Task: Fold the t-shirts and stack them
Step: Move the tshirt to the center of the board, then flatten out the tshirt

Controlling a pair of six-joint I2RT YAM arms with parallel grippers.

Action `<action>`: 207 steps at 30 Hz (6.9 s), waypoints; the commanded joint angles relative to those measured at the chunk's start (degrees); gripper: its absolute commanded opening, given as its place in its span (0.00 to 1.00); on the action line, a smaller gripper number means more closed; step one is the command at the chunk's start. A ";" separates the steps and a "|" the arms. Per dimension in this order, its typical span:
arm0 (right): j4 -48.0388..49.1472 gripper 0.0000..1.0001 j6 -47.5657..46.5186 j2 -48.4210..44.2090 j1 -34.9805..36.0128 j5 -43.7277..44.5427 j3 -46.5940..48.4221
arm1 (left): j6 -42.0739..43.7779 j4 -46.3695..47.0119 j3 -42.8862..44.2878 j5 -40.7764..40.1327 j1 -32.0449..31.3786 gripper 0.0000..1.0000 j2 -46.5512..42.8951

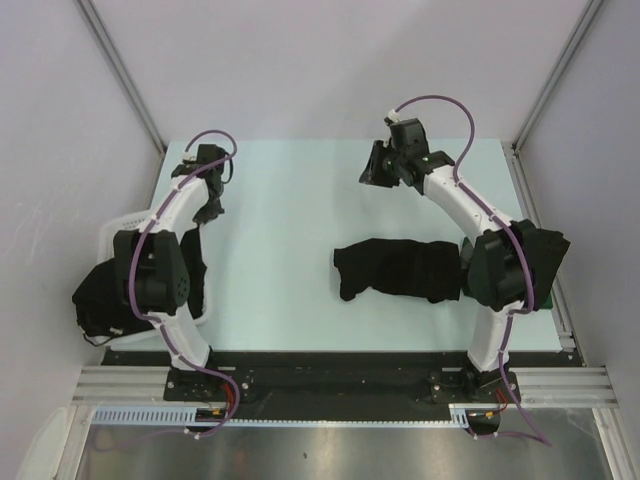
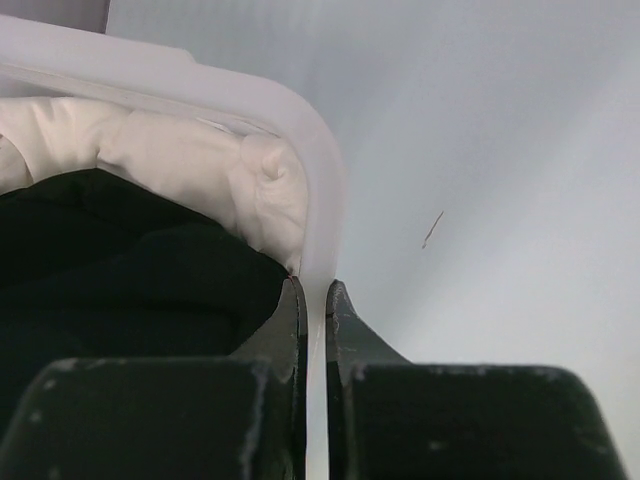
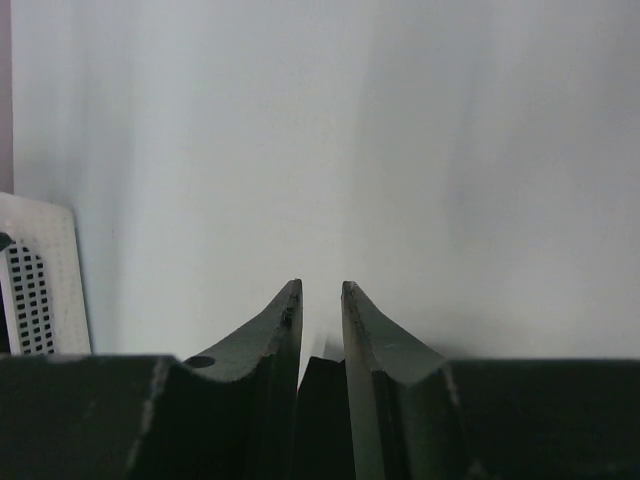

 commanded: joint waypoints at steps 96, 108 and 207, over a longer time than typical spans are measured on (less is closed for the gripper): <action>-15.33 0.98 -15.54 -20.84 3.77 34.78 -1.98 | -2.29 23.16 -8.08 37.90 -36.74 0.78 1.29; -15.69 0.97 -16.16 -21.45 2.90 33.38 -2.68 | -0.09 19.13 -0.36 34.40 -37.18 0.01 6.57; -24.39 0.00 -15.28 6.41 -6.68 37.50 16.60 | -2.81 -2.25 15.44 3.27 -10.55 0.00 2.18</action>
